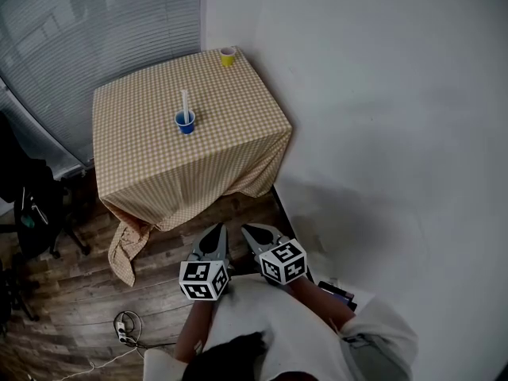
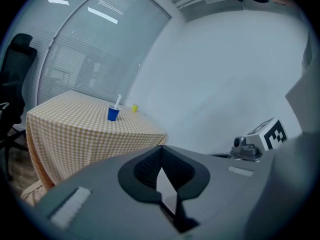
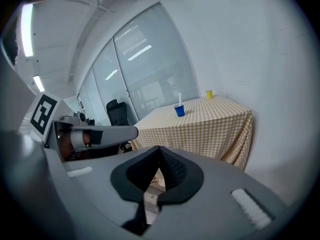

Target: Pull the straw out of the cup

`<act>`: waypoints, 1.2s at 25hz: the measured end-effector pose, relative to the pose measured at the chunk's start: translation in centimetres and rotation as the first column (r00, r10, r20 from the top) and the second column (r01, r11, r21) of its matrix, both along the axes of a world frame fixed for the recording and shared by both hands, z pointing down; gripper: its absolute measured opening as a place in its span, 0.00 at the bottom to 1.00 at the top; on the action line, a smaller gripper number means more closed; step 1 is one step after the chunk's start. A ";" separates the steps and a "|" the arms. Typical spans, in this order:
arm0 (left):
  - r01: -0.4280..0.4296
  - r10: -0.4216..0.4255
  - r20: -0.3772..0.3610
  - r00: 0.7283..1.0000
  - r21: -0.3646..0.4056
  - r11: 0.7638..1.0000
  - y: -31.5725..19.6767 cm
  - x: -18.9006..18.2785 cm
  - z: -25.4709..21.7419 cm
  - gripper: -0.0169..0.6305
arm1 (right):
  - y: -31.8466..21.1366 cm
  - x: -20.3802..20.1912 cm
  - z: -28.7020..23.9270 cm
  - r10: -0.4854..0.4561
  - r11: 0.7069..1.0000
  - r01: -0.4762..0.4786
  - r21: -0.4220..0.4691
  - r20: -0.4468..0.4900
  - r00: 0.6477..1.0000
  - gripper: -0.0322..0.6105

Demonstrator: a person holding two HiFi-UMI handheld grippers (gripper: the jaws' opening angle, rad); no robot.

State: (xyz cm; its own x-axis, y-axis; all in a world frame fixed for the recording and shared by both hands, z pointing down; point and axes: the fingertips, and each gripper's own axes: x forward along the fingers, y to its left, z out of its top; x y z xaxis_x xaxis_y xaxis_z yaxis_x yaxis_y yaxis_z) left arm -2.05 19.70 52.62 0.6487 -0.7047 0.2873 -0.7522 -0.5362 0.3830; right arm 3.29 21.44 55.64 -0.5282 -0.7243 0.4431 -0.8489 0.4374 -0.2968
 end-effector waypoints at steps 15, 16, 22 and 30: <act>0.035 -0.035 0.004 0.999 -0.009 0.999 -1.2 -1.0 0.1 0.05 | -1.3 -0.9 0.1 -0.045 0.999 0.045 0.010 0.004 0.999 0.06; 0.033 -0.033 0.005 0.999 -0.013 0.999 -1.3 -0.9 0.1 0.05 | -1.5 -1.0 0.0 -0.049 0.999 0.049 0.014 0.004 0.999 0.06; 0.051 -0.051 0.017 0.999 -0.027 0.998 -2.8 -0.7 0.4 0.05 | -3.4 -0.4 0.0 -0.053 0.999 0.052 0.009 0.023 0.998 0.06; 0.089 -0.088 0.017 0.996 -0.064 0.994 -5.0 -0.8 0.7 0.05 | -5.9 -0.1 0.1 -0.076 0.997 0.076 -0.019 0.031 0.997 0.06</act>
State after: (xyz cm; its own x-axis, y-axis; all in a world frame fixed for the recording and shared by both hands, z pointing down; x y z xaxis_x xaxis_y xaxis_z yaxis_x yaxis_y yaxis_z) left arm -2.81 14.69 53.36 0.5800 -0.7388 0.3432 -0.8013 -0.4417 0.4034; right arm 3.15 15.53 55.73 -0.5950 -0.6728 0.4397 -0.8037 0.4941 -0.3315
